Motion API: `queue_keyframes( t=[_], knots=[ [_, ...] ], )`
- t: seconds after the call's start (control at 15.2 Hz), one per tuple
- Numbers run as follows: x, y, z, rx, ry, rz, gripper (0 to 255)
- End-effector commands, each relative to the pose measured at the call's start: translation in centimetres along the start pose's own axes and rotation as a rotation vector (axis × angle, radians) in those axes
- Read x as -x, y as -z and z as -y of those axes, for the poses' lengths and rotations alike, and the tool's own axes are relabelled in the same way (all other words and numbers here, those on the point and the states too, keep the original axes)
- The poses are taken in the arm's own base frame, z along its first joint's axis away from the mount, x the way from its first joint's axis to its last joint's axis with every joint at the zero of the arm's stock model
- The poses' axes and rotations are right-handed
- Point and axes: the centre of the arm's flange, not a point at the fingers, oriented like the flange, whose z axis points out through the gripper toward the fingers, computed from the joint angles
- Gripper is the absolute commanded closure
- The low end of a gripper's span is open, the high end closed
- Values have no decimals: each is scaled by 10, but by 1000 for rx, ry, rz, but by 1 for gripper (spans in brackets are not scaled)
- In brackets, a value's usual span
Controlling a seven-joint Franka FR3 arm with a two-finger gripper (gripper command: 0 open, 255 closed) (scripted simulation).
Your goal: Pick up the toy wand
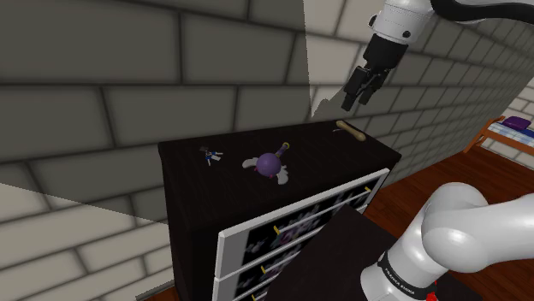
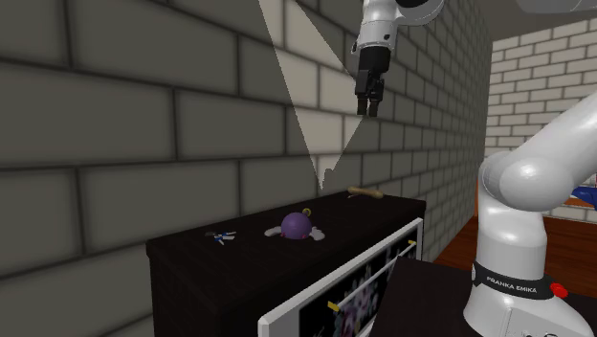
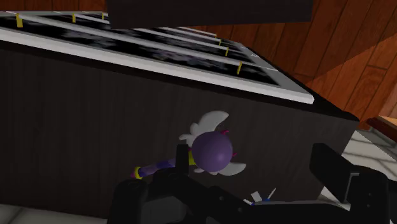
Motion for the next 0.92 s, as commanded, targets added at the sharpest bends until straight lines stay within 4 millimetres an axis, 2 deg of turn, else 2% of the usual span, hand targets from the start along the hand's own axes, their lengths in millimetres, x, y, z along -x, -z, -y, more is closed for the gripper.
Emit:
queue_keyframes(
  t=[0.0, 0.46, 0.86],
  knots=[
    [0, 0, 0, 0, 0, 0, 0],
    [-59, -73, 19, 35, -243, 23, 0],
    [-110, -137, 22, 65, -452, 44, 0]
  ],
)
